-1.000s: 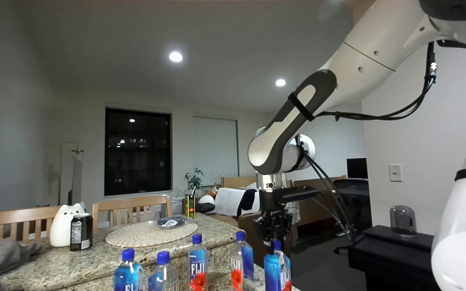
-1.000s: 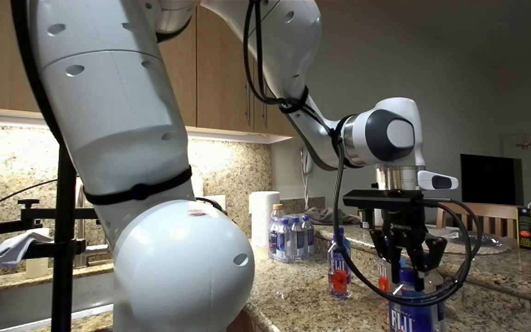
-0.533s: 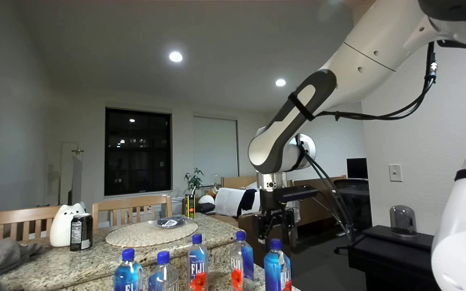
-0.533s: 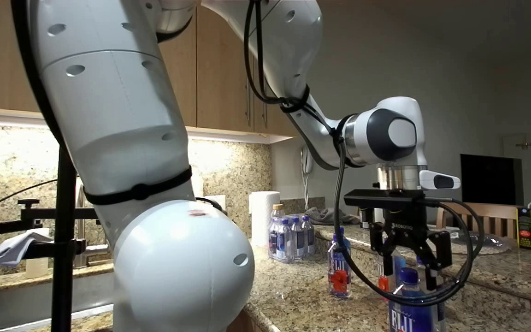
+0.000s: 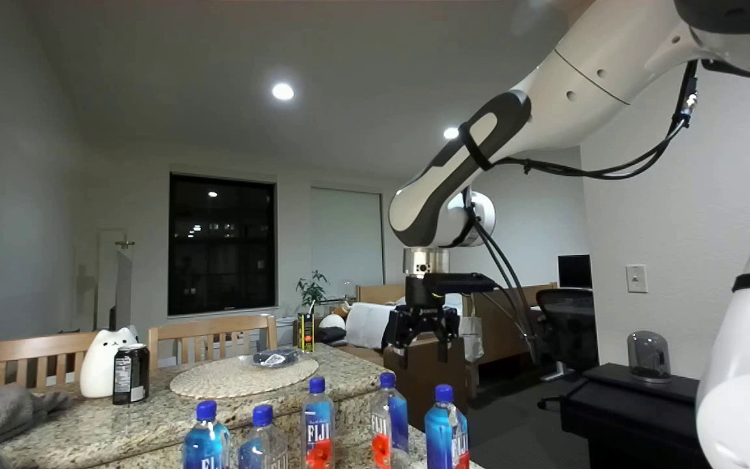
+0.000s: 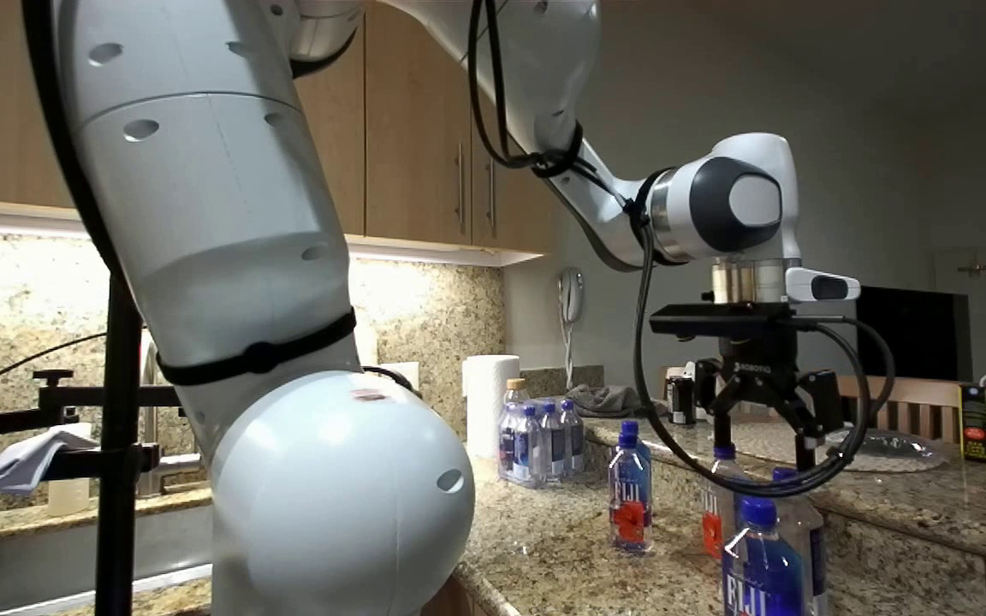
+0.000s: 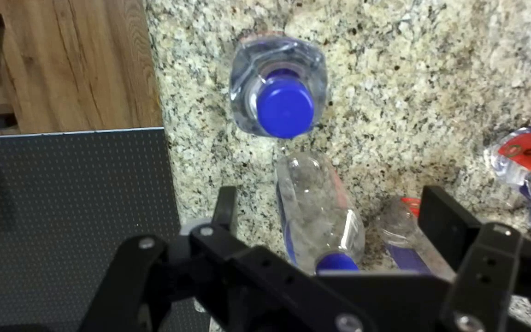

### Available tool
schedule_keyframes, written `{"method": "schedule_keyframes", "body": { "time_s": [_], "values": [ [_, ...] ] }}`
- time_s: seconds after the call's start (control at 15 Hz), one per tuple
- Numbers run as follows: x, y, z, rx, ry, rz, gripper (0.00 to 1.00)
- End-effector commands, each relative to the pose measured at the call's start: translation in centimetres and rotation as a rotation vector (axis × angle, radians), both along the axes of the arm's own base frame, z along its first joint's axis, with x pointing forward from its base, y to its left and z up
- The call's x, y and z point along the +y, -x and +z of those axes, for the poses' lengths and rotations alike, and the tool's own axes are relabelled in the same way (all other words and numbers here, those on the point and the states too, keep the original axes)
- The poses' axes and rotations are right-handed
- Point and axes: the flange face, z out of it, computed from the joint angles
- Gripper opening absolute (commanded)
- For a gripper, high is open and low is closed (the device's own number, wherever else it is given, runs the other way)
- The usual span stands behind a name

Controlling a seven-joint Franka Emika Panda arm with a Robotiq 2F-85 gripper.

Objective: Line up the empty water bottles

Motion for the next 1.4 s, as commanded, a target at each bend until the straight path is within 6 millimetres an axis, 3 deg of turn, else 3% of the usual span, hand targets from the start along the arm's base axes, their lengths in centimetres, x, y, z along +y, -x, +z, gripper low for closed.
{"method": "schedule_keyframes", "body": {
  "time_s": [0.0, 0.33, 0.6, 0.73, 0.8, 1.07, 1.33],
  "values": [
    [2.6, -1.6, 1.9, -0.018, -0.044, -0.043, 1.00],
    [8.7, -4.2, 2.5, -0.083, -0.095, -0.187, 1.00],
    [12.7, -6.2, 0.7, -0.167, -0.071, -0.297, 1.00],
    [13.2, -6.7, -0.4, -0.116, -0.089, -0.244, 1.00],
    [13.1, -5.8, 0.2, -0.135, -0.075, -0.258, 1.00],
    [13.3, -6.6, -0.7, -0.118, -0.077, -0.255, 1.00],
    [12.4, -9.7, -0.6, -0.119, -0.087, -0.234, 1.00]
  ]
}}
